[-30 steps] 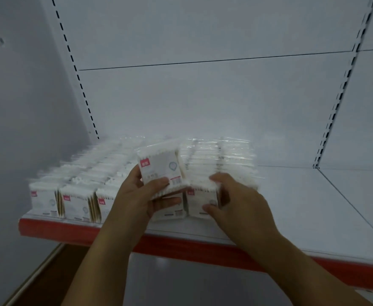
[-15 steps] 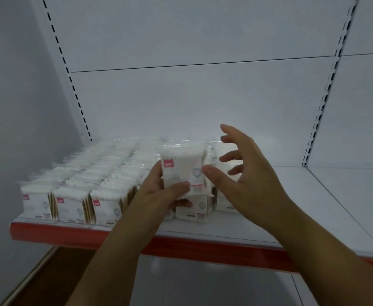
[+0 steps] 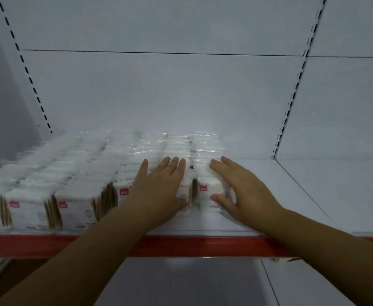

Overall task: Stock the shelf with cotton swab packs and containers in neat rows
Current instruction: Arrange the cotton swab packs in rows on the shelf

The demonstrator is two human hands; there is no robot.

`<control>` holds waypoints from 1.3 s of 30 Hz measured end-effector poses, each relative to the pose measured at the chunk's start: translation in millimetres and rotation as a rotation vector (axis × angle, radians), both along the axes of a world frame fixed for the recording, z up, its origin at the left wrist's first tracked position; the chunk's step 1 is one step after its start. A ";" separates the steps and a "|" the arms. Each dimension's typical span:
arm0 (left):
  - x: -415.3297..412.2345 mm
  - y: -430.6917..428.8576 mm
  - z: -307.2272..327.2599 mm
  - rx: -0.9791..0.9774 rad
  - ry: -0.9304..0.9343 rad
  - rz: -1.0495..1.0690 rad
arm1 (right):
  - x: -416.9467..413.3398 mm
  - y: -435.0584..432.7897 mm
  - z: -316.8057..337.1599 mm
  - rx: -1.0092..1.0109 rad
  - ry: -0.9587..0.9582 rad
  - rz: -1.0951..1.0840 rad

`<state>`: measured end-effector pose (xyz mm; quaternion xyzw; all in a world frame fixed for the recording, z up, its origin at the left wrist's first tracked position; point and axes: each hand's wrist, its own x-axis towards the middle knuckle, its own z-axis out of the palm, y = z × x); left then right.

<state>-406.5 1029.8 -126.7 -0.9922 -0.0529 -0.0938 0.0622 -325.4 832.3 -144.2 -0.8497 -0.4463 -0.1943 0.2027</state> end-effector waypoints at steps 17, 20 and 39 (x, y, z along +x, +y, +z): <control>17.4 -51.5 71.1 0.144 0.242 0.156 | 22.8 -78.1 40.0 -0.500 -0.091 -0.043; 71.1 -136.6 109.9 -0.008 0.153 0.008 | 50.5 -177.4 71.2 -0.704 -0.107 -0.191; 277.3 -759.9 140.2 -0.149 0.213 -0.730 | 73.9 -779.9 131.5 -0.457 0.239 -1.015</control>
